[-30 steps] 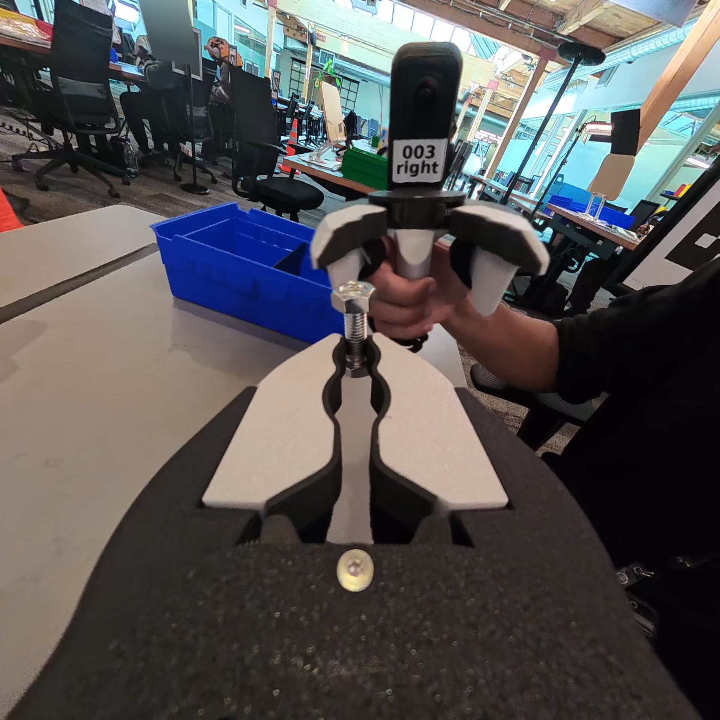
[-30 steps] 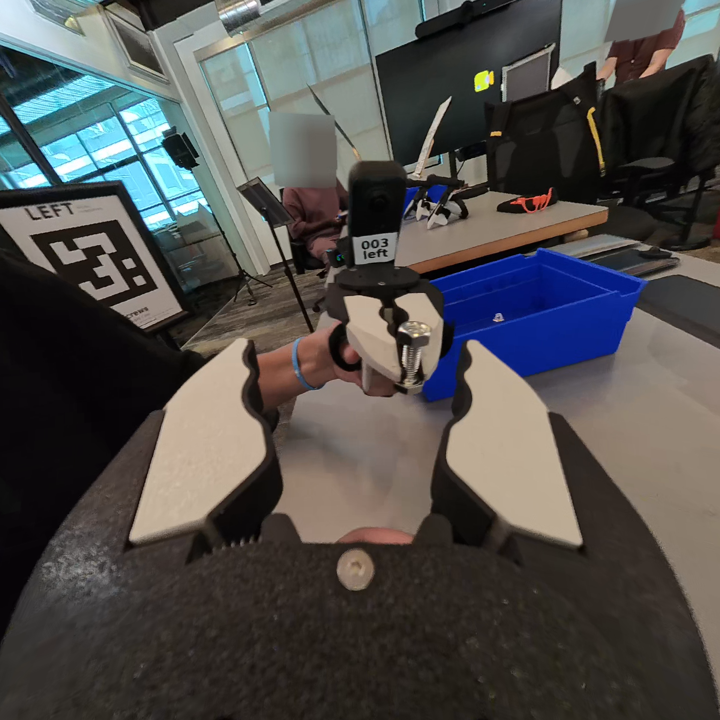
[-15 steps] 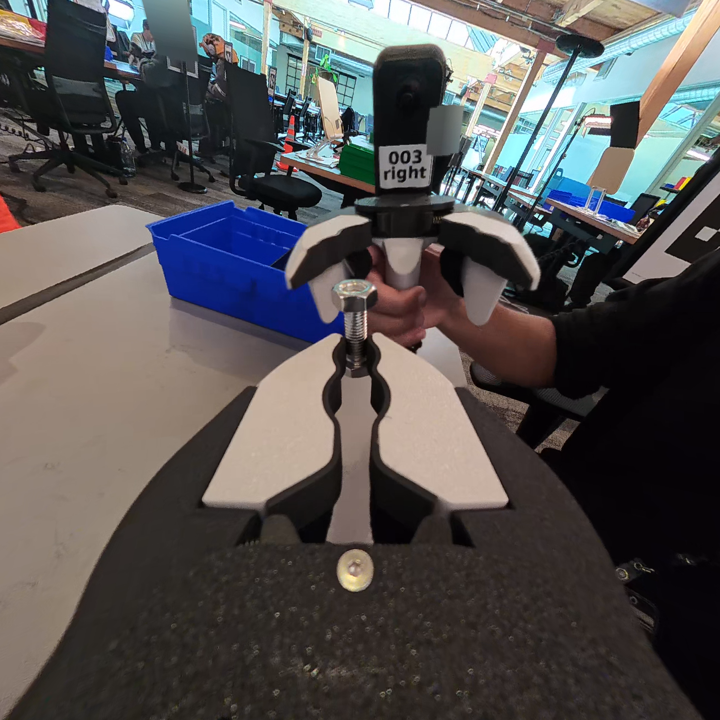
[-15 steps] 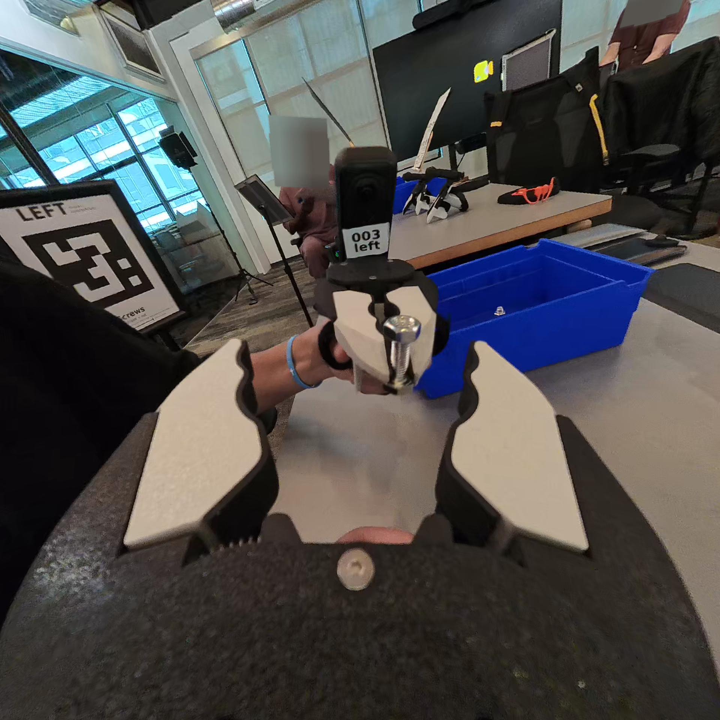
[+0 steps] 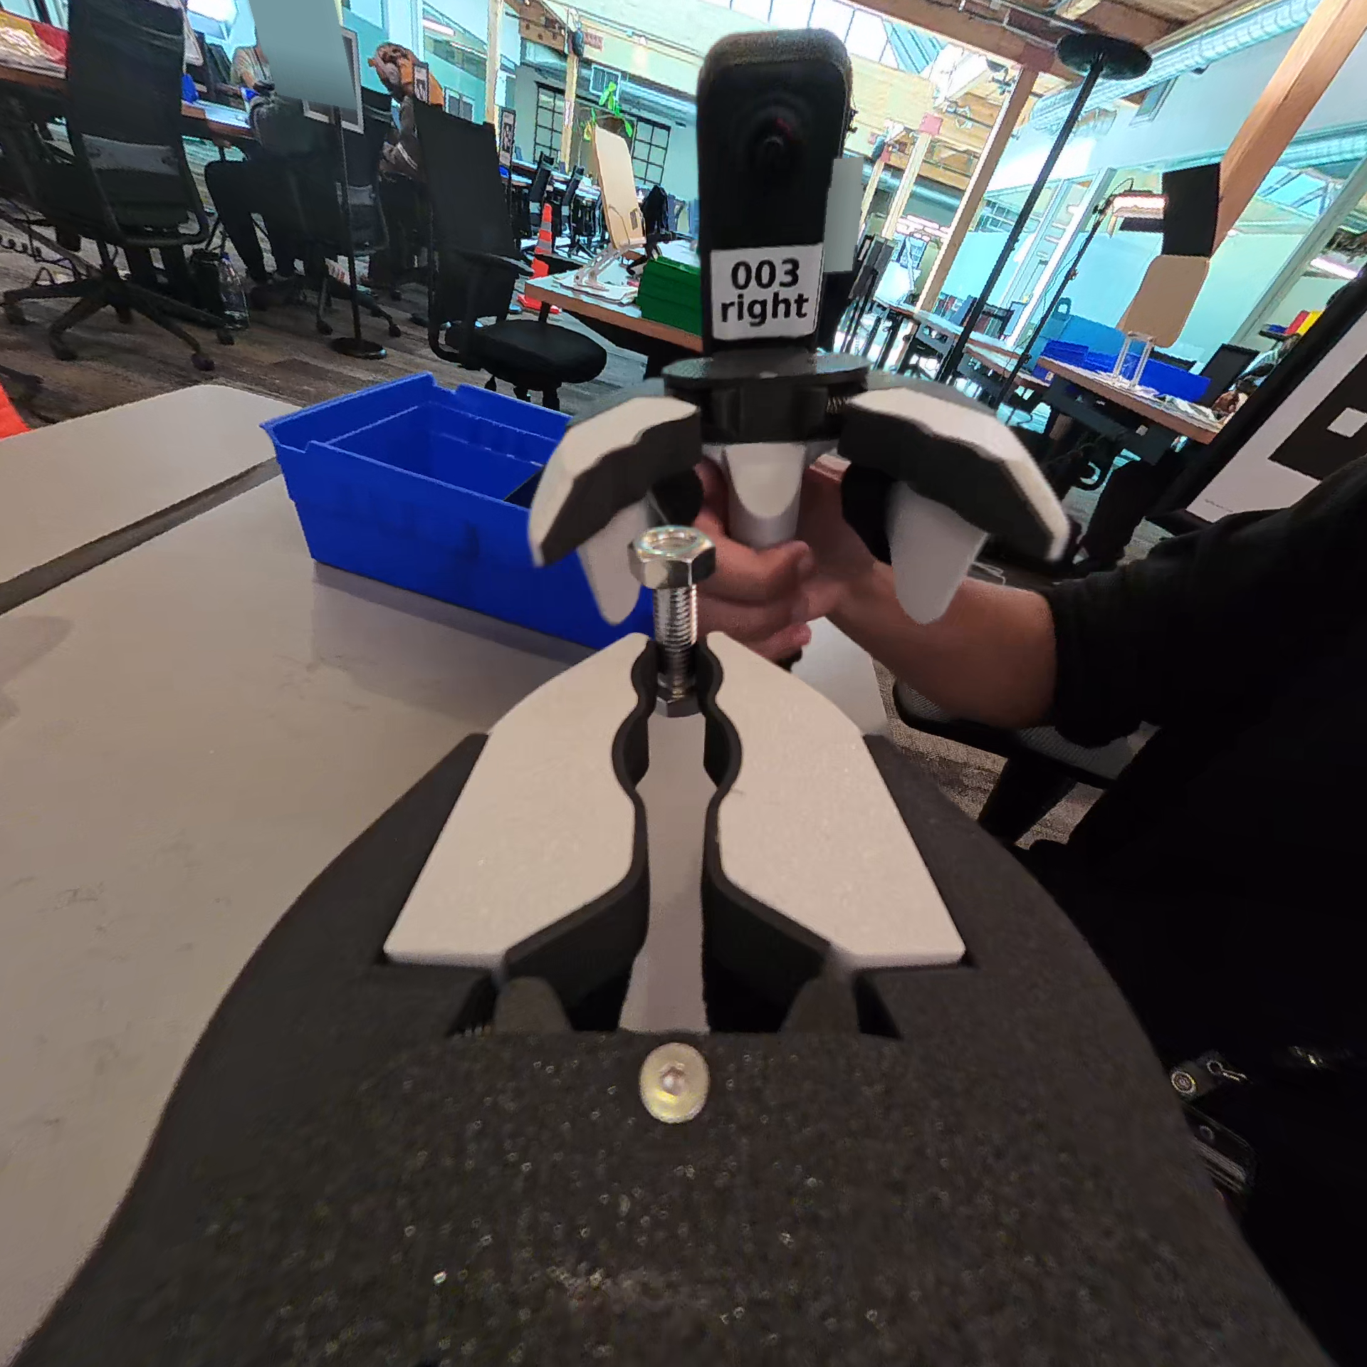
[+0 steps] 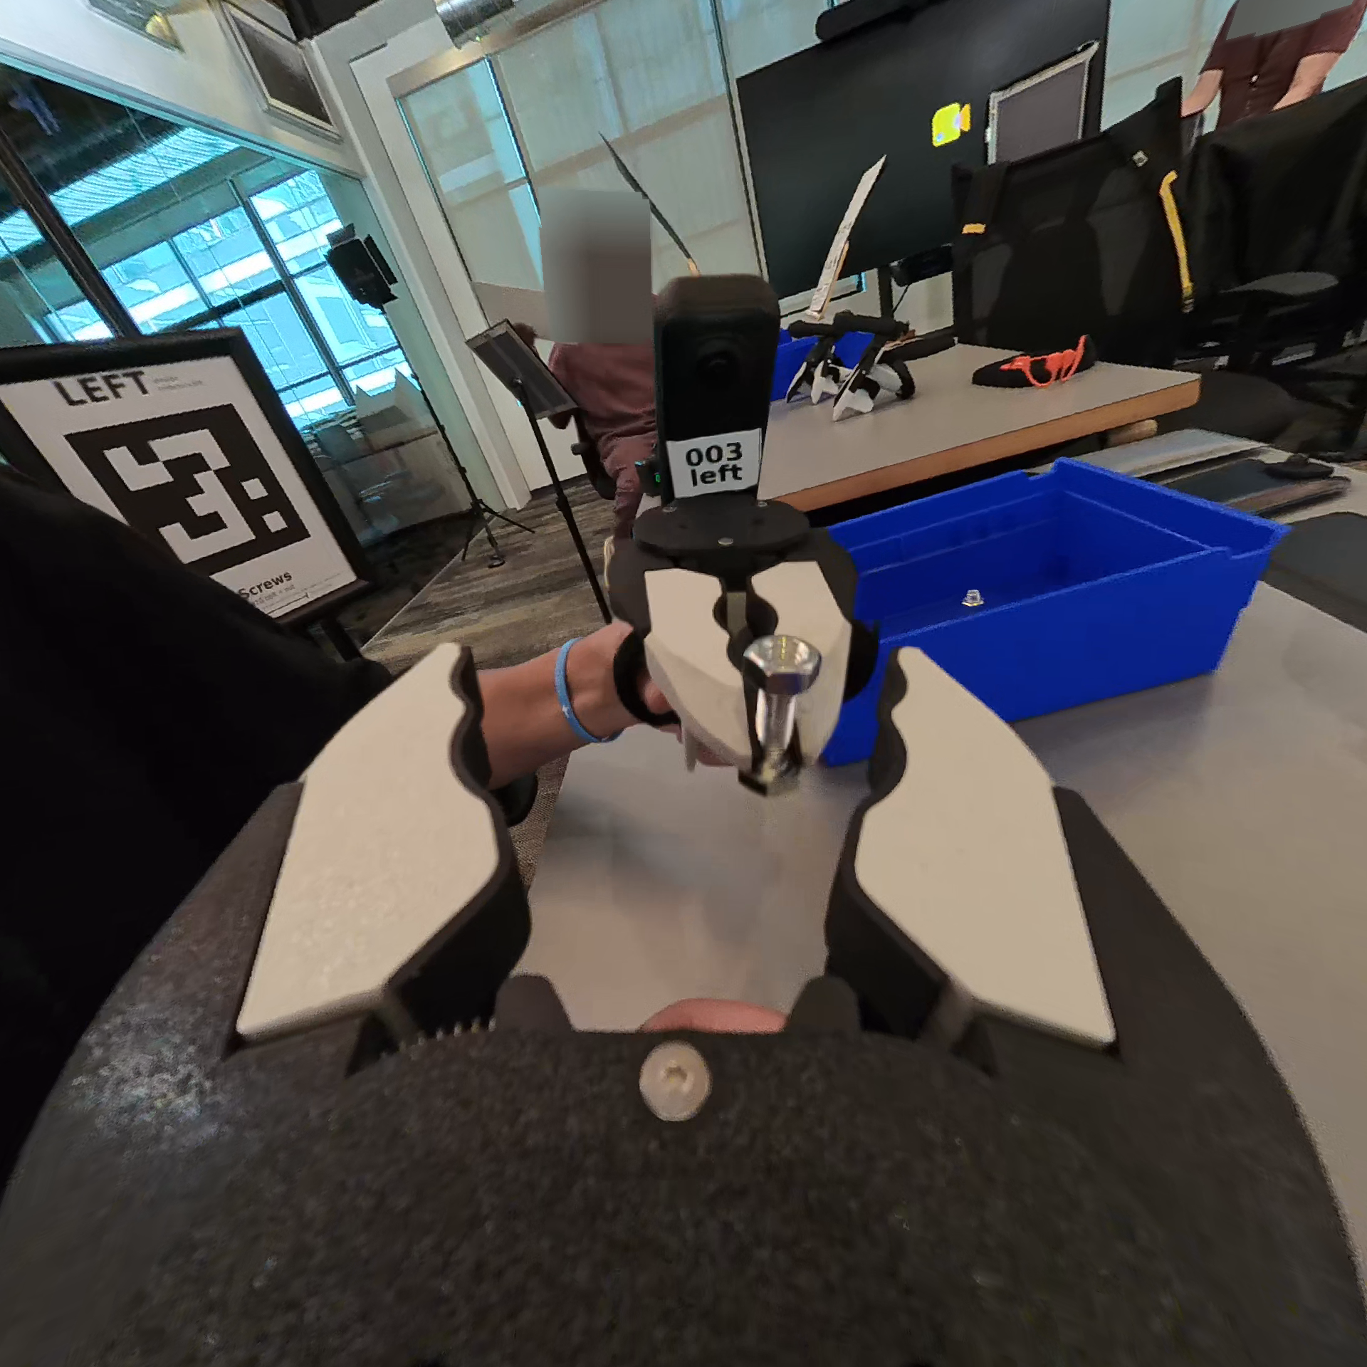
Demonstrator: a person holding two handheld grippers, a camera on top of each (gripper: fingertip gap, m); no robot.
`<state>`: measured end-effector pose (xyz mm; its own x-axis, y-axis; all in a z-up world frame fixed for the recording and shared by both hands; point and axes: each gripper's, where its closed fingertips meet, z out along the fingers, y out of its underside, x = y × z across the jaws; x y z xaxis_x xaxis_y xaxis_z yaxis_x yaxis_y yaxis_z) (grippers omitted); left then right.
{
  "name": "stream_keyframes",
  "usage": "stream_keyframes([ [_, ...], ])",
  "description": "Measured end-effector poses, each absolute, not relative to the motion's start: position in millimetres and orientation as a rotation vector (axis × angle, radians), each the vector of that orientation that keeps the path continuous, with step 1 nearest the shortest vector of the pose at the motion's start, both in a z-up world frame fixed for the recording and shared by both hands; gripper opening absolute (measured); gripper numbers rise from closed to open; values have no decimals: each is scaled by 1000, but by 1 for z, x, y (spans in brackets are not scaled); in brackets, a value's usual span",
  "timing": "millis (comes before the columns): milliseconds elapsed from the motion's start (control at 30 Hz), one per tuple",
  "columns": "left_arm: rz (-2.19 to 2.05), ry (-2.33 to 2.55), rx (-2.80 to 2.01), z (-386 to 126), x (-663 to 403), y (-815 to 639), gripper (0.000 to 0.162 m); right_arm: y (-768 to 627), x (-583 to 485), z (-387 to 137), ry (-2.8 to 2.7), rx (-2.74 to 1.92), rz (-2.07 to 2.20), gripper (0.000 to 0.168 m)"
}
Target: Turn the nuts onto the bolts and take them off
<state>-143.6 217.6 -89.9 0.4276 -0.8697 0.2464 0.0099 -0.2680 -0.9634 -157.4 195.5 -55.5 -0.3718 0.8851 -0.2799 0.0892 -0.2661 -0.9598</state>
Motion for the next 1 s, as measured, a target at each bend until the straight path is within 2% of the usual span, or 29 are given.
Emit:
stream_keyframes([
  [67, -1034, 759, -1613, -90, -147, 218, 9, 195, -146, -53, -1386, -1229, 1713, 96],
  [267, -1045, 774, -1624, -96, -141, 219, 9, 178, -164, -62, -1425, -1224, 1762, 106],
  [400, -1040, 787, -1619, -93, -138, 218, 9, 186, -177, -61, -1399, -1224, 1762, 103],
  [433, -1039, 789, -1618, -92, -138, 217, 9, 192, -175, -60, -1374, -1234, 1766, 99],
  [600, -1047, 777, -1610, -91, -142, 216, 9, 223, -153, -59, -1280, -1297, 1753, 56],
  [800, -1039, 793, -1616, -93, -139, 216, 9, 212, -160, -66, -1343, -1318, 1818, 49],
  [833, -1038, 796, -1617, -93, -139, 216, 9, 210, -161, -68, -1352, -1319, 1836, 42],
  [900, -1045, 806, -1610, -92, -138, 214, 9, 211, -161, -69, -1353, -1324, 1846, 17],
  [1000, -1036, 811, -1617, -94, -138, 214, 9, 216, -157, -61, -1316, -1292, 1859, 17],
])
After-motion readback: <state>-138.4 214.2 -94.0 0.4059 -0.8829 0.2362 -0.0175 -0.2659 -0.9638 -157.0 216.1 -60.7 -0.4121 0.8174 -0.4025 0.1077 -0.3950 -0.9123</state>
